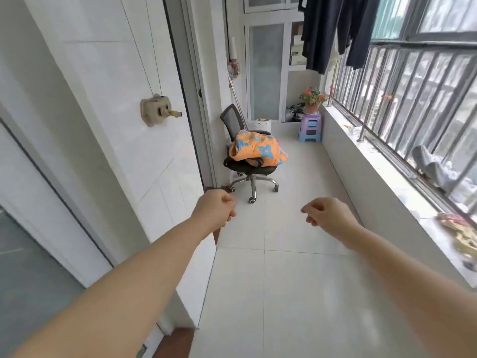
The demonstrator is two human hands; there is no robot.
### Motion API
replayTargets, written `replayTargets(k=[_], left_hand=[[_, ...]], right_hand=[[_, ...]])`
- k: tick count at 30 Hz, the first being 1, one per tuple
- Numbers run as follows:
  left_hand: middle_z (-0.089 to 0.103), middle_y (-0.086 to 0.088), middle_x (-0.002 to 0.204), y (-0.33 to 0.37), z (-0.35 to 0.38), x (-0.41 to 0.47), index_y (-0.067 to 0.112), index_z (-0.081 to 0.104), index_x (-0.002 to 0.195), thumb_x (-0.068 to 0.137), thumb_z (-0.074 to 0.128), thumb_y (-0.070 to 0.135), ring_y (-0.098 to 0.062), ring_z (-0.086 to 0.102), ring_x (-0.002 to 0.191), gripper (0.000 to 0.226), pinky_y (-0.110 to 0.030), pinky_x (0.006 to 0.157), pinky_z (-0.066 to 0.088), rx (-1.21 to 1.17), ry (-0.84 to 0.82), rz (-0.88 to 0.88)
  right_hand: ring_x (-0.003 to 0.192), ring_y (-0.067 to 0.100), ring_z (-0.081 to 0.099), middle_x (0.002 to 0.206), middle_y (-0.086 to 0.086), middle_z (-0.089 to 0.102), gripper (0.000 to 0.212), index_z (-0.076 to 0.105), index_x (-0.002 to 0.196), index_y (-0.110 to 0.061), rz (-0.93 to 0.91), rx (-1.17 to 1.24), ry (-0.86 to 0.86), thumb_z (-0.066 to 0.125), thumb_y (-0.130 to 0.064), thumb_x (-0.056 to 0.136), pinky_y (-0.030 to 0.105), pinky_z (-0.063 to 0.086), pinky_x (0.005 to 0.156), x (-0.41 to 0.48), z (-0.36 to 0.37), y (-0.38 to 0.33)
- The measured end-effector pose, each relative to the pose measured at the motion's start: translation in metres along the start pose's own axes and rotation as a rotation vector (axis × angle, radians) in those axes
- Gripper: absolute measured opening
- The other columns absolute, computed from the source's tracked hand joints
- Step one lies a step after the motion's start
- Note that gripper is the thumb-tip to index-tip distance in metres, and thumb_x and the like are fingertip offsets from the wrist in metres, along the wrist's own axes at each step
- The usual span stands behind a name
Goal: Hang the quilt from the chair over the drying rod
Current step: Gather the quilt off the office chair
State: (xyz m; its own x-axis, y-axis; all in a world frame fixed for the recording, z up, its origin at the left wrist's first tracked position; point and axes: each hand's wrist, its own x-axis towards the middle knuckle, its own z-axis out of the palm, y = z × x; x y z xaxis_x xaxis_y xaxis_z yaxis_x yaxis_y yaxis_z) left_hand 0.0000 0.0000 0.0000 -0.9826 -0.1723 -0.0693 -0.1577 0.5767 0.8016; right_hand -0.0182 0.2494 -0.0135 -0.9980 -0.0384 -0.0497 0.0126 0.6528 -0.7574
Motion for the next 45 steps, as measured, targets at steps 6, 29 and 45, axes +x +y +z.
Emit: replayTargets(k=[6, 29, 45], left_hand=[[0.069, -0.005, 0.081, -0.02, -0.002, 0.088, 0.01, 0.063, 0.102, 0.094, 0.052, 0.014, -0.016, 0.062, 0.07, 0.014, -0.027, 0.062, 0.054, -0.029, -0.024, -0.076], [0.067, -0.002, 0.094, 0.027, 0.098, 0.452, 0.018, 0.063, 0.1, 0.091, 0.055, 0.013, -0.016, 0.066, 0.083, 0.013, -0.04, 0.083, 0.057, 0.081, 0.03, -0.235], [0.067, -0.001, 0.089, 0.055, 0.12, 0.676, 0.02, 0.062, 0.093, 0.089, 0.058, 0.017, -0.019, 0.067, 0.084, 0.007, -0.041, 0.081, 0.058, 0.087, 0.072, -0.245]], right_hand=[[0.068, 0.014, 0.063, 0.071, -0.005, 0.069, 0.014, 0.07, 0.083, -0.017, 0.054, 0.032, 0.015, 0.057, -0.018, 0.088, 0.029, 0.05, 0.071, 0.082, 0.031, -0.012], [0.066, 0.015, 0.06, 0.071, -0.004, 0.068, 0.017, 0.069, 0.08, -0.017, 0.14, 0.063, -0.114, 0.054, -0.02, 0.088, 0.025, 0.043, 0.058, 0.464, 0.007, 0.058], [0.065, 0.015, 0.06, 0.072, -0.001, 0.068, 0.021, 0.07, 0.08, -0.011, 0.182, 0.112, -0.1, 0.052, -0.018, 0.089, 0.024, 0.046, 0.062, 0.704, -0.013, 0.057]])
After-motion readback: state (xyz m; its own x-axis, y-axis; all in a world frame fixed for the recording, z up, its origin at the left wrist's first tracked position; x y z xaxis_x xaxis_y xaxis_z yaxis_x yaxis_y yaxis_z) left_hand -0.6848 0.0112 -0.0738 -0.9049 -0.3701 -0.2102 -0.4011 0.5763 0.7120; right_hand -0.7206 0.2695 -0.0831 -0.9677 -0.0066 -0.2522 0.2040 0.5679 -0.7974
